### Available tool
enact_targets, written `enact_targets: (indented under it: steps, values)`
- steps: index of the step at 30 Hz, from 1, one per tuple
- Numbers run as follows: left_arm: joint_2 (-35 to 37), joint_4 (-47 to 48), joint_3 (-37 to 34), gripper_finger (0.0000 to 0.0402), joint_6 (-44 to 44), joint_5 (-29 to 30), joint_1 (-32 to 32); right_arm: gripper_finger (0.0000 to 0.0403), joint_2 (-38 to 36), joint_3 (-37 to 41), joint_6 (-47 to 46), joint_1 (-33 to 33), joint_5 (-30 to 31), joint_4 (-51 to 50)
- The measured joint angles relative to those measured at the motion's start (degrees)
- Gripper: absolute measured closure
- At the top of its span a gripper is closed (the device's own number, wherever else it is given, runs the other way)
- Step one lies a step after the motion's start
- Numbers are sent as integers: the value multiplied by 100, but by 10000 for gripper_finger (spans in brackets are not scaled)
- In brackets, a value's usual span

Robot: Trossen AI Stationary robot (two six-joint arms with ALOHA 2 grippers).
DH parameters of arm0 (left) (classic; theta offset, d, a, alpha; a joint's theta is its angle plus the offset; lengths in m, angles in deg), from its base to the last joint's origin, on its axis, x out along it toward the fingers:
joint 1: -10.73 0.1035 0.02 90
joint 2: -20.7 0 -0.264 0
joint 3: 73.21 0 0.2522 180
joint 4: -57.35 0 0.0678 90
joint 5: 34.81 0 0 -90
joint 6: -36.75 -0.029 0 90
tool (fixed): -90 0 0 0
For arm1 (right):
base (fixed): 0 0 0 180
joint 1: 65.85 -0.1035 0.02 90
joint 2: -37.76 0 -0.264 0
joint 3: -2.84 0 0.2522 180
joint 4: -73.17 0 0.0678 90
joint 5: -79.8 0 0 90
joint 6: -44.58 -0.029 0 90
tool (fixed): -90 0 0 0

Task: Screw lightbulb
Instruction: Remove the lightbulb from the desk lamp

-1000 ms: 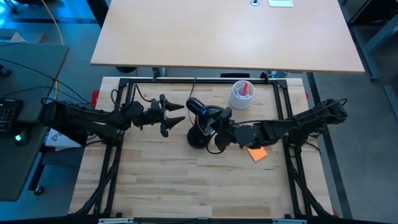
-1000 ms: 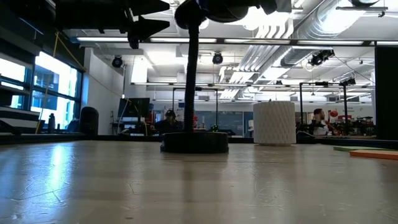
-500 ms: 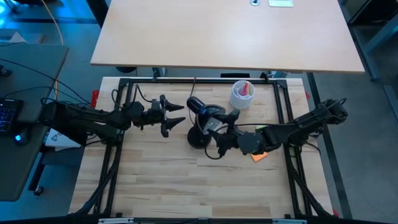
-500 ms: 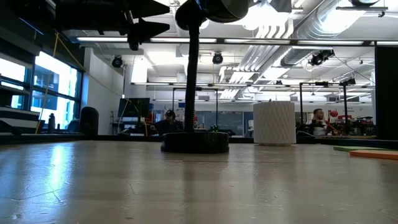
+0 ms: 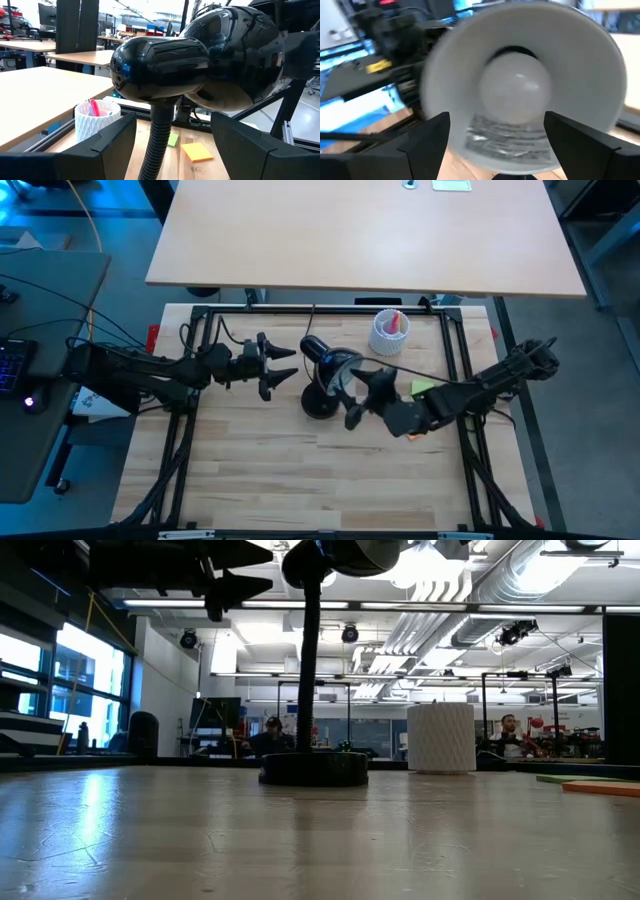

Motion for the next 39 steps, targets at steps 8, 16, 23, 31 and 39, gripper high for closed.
enact_targets:
  steps: [8, 16, 23, 31, 39]
  values:
    - [0, 68, 0, 149, -94, 0, 2, 82, 1, 0, -15, 437, -194, -88]
    - [0, 150, 0, 149, -98, 0, 4, 82, 0, 0, 386, 931, -1050, -56]
    - [0, 148, 0, 149, -96, 0, 4, 96, 2, 0, 1598, 1090, -1390, 52]
    - [0, 148, 0, 149, -96, 52, 4, 150, 4, 0, 4168, 1092, -1095, 236]
    - [0, 148, 0, 149, -98, 84, 4, 154, 0, -4, 9430, 1085, -1004, 32]
